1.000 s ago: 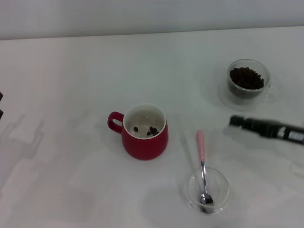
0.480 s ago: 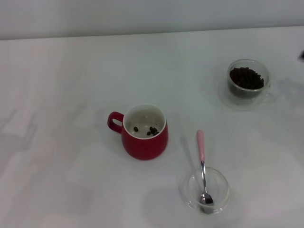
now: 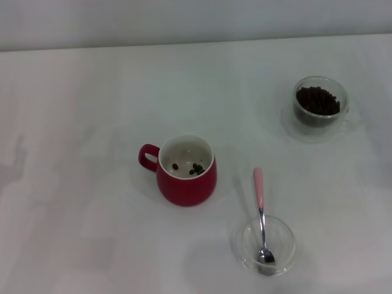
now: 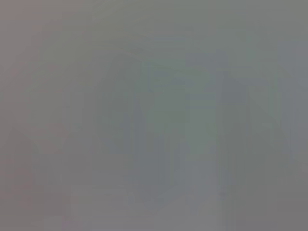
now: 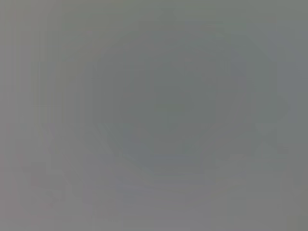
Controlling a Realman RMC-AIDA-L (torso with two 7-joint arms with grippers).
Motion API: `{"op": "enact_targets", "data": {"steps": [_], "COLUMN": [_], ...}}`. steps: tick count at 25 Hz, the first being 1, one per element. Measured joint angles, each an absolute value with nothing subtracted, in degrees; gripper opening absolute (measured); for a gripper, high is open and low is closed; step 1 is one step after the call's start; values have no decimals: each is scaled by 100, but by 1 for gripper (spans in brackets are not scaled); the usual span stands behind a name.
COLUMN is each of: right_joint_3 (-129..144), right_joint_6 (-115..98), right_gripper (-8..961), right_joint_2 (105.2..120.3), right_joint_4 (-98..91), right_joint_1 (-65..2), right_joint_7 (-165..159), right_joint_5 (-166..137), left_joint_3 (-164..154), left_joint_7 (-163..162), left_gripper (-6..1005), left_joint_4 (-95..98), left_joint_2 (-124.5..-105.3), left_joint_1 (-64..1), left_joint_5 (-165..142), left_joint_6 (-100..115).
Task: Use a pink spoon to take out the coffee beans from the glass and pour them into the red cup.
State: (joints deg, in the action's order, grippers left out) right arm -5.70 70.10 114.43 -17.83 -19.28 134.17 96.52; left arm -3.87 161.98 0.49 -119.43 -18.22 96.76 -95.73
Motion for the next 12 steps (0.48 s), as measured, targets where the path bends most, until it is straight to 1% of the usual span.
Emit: {"op": "enact_targets", "data": {"steps": [6, 12], "right_joint_3": [-548, -581], "right_joint_6": [6894, 6888], "right_gripper": [211, 211], "right_joint_2": [11400, 11411], "right_joint_4": [-1777, -1775], "right_joint_1": [-2099, -2135], "right_joint_7": [13972, 14040], "right_joint_5": [9737, 9766], "left_joint_3": [-387, -387], "left_joint_7": [16198, 16198], "left_gripper": [524, 524], "left_joint_4": [-29, -97], "left_joint_2": [-11952, -11952], "left_joint_1": [-1875, -2032], "left_joint_5": [9780, 9821], "left_joint_6": [-9582, -9410]}}
